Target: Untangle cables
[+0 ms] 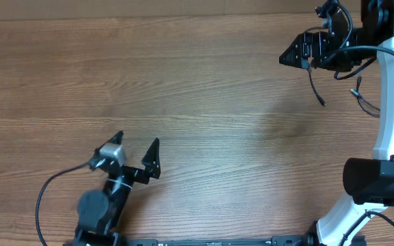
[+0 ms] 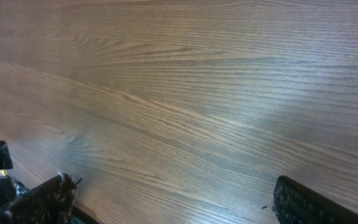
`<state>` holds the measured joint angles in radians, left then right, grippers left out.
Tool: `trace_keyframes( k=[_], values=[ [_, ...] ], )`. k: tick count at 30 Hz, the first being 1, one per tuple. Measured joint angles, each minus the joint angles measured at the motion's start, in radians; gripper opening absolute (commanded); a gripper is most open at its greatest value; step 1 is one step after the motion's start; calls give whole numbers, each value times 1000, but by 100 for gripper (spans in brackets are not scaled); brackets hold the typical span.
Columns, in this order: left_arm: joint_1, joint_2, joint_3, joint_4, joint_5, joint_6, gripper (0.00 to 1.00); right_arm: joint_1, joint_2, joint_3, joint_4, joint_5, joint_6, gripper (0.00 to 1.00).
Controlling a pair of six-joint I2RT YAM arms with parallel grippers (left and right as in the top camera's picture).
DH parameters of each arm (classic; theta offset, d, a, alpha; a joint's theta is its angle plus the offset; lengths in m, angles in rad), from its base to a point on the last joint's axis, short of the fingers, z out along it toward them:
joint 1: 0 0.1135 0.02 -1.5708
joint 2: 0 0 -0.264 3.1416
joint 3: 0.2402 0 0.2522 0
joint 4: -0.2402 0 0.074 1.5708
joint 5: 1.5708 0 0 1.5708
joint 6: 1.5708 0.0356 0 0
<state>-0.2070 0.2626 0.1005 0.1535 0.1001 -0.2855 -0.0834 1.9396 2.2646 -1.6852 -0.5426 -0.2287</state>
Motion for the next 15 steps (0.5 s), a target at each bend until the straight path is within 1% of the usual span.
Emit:
trace_keyframes(
  k=[2,8,12,15],
  values=[
    [10,-45,-49,74,-7,0,99,0,0,0,0,0,0,100],
    [13,-151,-91,82,-39,0,100,0,0,0,1,0,0,100],
    [42,-225,-91,31,-58,0,100,0,0,0,0,0,0,100],
    [77,-247,-91,-15,-71,0,99,0,0,0,0,0,0,100]
  ],
)
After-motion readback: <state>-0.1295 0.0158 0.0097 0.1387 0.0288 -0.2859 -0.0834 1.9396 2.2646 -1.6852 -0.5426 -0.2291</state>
